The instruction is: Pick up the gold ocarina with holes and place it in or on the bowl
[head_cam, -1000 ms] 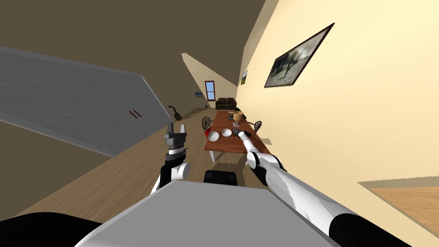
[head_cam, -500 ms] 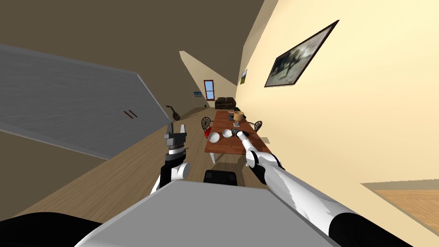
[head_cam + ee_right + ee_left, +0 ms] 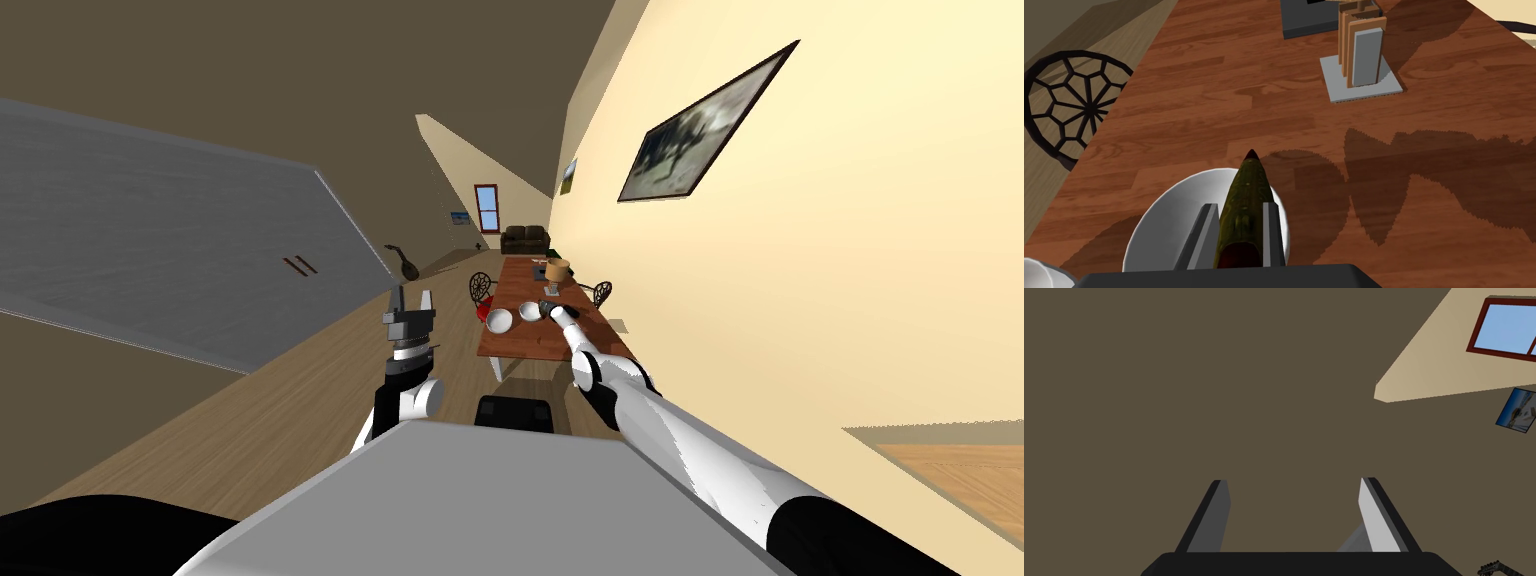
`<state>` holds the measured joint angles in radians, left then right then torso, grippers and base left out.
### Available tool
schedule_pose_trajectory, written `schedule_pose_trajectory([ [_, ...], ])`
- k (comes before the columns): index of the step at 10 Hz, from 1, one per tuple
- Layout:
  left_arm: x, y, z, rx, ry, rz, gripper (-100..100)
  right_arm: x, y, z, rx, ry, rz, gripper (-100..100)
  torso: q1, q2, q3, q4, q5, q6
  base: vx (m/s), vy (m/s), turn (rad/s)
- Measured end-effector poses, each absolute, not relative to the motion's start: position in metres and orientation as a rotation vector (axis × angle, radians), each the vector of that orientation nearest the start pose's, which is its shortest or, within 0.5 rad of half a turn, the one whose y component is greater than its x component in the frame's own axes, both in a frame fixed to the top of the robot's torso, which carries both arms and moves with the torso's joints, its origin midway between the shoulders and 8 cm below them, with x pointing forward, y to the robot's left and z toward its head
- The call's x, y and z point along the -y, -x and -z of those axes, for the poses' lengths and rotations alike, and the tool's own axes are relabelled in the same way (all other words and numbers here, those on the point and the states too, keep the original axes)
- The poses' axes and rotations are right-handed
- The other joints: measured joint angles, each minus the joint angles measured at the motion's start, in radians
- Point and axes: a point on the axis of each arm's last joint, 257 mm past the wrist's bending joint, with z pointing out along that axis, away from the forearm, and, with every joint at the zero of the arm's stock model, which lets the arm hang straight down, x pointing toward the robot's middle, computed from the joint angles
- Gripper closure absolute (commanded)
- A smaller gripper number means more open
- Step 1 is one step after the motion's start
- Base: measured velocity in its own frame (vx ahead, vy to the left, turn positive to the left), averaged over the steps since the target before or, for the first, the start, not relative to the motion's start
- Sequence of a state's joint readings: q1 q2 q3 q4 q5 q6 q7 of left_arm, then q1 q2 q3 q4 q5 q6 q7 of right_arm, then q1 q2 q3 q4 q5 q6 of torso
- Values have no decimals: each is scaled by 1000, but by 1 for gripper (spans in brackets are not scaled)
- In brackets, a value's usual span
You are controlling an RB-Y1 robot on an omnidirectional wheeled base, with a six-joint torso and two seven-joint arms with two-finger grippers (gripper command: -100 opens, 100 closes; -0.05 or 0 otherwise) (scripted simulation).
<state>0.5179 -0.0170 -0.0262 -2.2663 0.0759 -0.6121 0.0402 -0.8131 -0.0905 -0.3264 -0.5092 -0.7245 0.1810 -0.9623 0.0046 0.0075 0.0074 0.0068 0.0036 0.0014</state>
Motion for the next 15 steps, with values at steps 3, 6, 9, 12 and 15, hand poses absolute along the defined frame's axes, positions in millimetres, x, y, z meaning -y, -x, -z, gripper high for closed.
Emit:
schedule_pose_trajectory([
  [3, -283, -325, -33, -477, 668, 1419, 0, 168, -681, 305, -123, 2467, 1573, 100, 4, -2, -1, 0, 0, -2, 48, 51, -39],
  [6, -283, -325, -33, -477, 668, 1419, 0, 142, -678, 309, -109, 2456, 1539, -100, 0, 2, 1, 1, 0, 0, 10, 15, -1],
  [9, -283, -325, -33, -477, 668, 1419, 0, 142, -678, 309, -108, 2456, 1539, -100, -2, 3, 2, 2, 0, 0, 0, 0, 0],
  [12, -283, -325, -33, -477, 668, 1419, 0, 142, -678, 309, -108, 2456, 1539, -100, -2, 3, 2, 2, 0, 0, -3, 14, -28],
  [15, -283, -325, -33, -477, 668, 1419, 0, 149, -689, 295, -92, 2457, 1517, -100, 2, 3, 2, 2, 1, 0, -5, 57, -39],
])
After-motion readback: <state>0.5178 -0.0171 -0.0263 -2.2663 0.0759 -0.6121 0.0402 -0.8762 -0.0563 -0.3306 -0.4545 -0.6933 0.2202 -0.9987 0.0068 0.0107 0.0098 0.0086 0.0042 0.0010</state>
